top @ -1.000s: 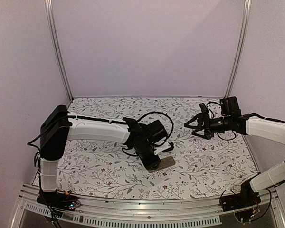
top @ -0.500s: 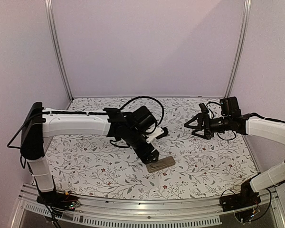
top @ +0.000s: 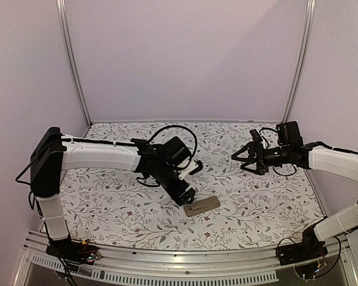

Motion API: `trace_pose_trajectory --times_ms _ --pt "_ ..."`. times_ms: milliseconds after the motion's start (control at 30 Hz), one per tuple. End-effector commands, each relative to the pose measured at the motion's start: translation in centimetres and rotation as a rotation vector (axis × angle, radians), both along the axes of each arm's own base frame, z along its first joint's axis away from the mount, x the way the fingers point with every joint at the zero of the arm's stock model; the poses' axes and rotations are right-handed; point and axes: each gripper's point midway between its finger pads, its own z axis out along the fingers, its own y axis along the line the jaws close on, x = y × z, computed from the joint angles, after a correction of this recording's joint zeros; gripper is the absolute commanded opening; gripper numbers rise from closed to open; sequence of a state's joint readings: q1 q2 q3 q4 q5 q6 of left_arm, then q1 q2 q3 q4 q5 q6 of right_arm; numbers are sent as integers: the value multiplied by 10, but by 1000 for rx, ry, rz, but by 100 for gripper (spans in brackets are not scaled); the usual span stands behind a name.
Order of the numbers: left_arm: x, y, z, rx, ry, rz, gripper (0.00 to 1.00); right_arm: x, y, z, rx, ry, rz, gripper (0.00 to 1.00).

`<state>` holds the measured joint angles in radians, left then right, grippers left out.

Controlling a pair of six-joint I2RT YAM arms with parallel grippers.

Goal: Load the batteries into the remote control
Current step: Press the battery cover on the remote control.

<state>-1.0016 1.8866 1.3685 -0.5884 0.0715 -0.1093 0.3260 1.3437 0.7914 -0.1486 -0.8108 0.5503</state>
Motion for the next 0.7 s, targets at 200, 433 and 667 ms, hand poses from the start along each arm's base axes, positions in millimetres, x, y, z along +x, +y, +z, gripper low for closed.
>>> trace_pose_trajectory --times_ms 200,433,667 --pt "2 -14 -25 50 6 -7 100 -2 -3 -1 -2 -4 -5 99" --pt "-3 -8 -48 122 16 -16 100 -2 -3 -3 -5 -1 -6 99" --pt "-11 9 -74 242 22 -26 99 -2 -3 -3 -6 0 -5 99"
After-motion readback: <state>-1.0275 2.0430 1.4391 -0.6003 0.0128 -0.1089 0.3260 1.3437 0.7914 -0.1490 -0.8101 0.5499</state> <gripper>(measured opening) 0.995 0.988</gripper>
